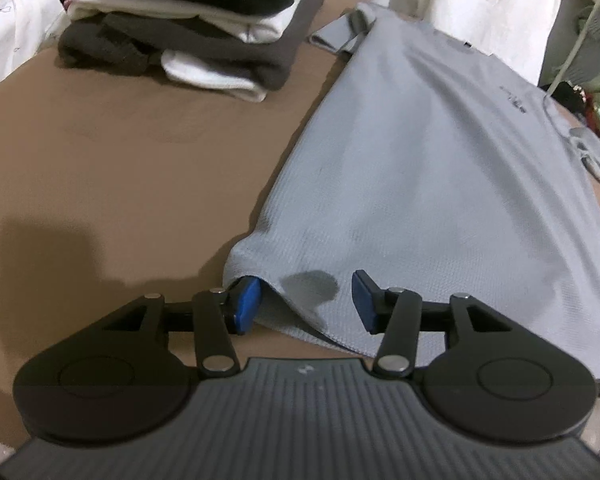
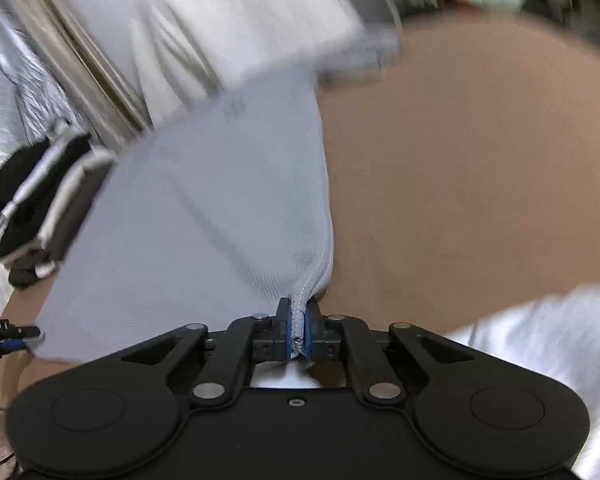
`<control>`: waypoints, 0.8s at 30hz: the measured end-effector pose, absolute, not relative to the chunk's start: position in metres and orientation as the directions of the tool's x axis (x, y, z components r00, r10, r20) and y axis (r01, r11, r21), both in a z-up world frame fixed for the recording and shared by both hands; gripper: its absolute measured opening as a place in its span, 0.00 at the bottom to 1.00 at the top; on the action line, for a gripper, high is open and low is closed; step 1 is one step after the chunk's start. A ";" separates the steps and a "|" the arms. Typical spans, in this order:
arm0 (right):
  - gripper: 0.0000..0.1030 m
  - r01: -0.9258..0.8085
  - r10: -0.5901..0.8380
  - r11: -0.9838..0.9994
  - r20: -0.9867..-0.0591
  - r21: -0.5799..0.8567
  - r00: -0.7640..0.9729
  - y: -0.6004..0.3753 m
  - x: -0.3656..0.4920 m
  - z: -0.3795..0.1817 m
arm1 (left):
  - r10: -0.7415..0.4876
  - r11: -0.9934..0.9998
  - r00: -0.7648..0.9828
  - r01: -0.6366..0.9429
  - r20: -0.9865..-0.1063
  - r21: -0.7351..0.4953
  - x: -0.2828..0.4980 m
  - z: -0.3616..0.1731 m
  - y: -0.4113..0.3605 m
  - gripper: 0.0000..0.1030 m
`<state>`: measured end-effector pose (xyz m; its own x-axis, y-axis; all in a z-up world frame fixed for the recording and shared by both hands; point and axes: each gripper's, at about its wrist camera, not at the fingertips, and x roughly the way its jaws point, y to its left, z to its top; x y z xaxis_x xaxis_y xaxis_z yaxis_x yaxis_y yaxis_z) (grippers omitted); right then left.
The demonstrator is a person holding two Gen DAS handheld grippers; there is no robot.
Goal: Fold clothes
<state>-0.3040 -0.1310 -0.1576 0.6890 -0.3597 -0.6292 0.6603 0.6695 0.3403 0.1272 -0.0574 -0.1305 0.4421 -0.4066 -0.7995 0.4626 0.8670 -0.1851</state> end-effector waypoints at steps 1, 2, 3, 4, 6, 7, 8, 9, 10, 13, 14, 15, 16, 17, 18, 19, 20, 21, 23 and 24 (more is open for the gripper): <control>0.07 0.660 -0.393 0.685 -0.606 0.308 0.691 -0.126 -0.305 -0.147 | -0.405 0.868 0.447 0.463 -0.798 -0.181 0.126 -0.129 -0.057 0.47; 0.07 0.662 -0.426 0.699 -0.584 0.273 0.691 -0.122 -0.306 -0.137 | -0.404 0.868 0.448 0.462 -0.797 -0.181 0.125 -0.129 -0.057 0.47; 0.06 0.679 -0.470 0.706 -0.585 0.199 0.661 -0.118 -0.305 -0.123 | -0.414 0.864 0.437 0.464 -0.799 -0.195 0.126 -0.130 -0.057 0.47; 0.06 0.699 -0.513 0.707 -0.605 0.104 0.609 -0.116 -0.300 -0.115 | -0.430 0.857 0.417 0.466 -0.800 -0.218 0.127 -0.131 -0.057 0.47; 0.06 0.720 -0.551 0.694 -0.633 0.013 0.543 -0.114 -0.292 -0.112 | -0.430 0.857 0.400 0.463 -0.809 -0.227 0.128 -0.133 -0.059 0.47; 0.06 0.728 -0.548 0.686 -0.648 0.015 0.529 -0.114 -0.289 -0.116 | -0.414 0.862 0.406 0.463 -0.815 -0.207 0.128 -0.134 -0.061 0.47; 0.06 0.728 -0.520 0.682 -0.660 0.060 0.542 -0.115 -0.289 -0.123 | -0.407 0.864 0.409 0.462 -0.817 -0.199 0.127 -0.135 -0.062 0.47; 0.06 0.728 -0.502 0.681 -0.673 0.080 0.544 -0.115 -0.287 -0.132 | -0.407 0.864 0.409 0.462 -0.817 -0.199 0.127 -0.135 -0.061 0.48; 0.06 0.726 -0.498 0.685 -0.685 0.066 0.532 -0.113 -0.283 -0.139 | -0.409 0.865 0.410 0.458 -0.815 -0.204 0.127 -0.135 -0.060 0.48; 0.06 0.719 -0.507 0.695 -0.701 0.012 0.502 -0.111 -0.277 -0.152 | -0.442 0.870 0.419 0.415 -0.793 -0.266 0.131 -0.132 -0.050 0.48; 0.06 0.718 -0.505 0.696 -0.702 0.013 0.502 -0.111 -0.277 -0.152 | -0.459 0.870 0.426 0.395 -0.780 -0.296 0.133 -0.130 -0.046 0.48; 0.06 0.719 -0.504 0.695 -0.701 0.019 0.505 -0.112 -0.278 -0.152 | -0.477 0.867 0.432 0.376 -0.765 -0.328 0.135 -0.128 -0.042 0.48; 0.06 0.720 -0.503 0.693 -0.699 0.025 0.508 -0.113 -0.279 -0.152 | -0.495 0.861 0.442 0.363 -0.748 -0.356 0.136 -0.126 -0.038 0.48; 0.06 0.721 -0.503 0.693 -0.699 0.026 0.509 -0.113 -0.280 -0.152 | -0.513 0.854 0.455 0.355 -0.727 -0.381 0.136 -0.123 -0.034 0.48; 0.06 0.722 -0.503 0.692 -0.698 0.028 0.510 -0.113 -0.282 -0.153 | -0.531 0.846 0.468 0.347 -0.707 -0.405 0.135 -0.121 -0.031 0.48; 0.06 0.722 -0.503 0.691 -0.698 0.030 0.510 -0.112 -0.283 -0.153 | -0.549 0.835 0.483 0.346 -0.682 -0.428 0.134 -0.117 -0.027 0.48; 0.06 0.722 -0.501 0.691 -0.699 0.032 0.510 -0.112 -0.284 -0.153 | -0.569 0.822 0.500 0.353 -0.653 -0.447 0.132 -0.112 -0.024 0.48; 0.06 0.722 -0.501 0.691 -0.700 0.029 0.508 -0.111 -0.284 -0.155 | -0.587 0.810 0.517 0.360 -0.623 -0.463 0.129 -0.107 -0.021 0.48; 0.06 0.722 -0.498 0.691 -0.705 0.030 0.506 -0.111 -0.285 -0.157 | -0.612 0.787 0.549 0.357 -0.569 -0.503 0.123 -0.097 -0.014 0.48; 0.06 0.722 -0.494 0.691 -0.706 0.035 0.507 -0.111 -0.287 -0.158 | -0.625 0.774 0.559 0.353 -0.545 -0.526 0.121 -0.093 -0.011 0.48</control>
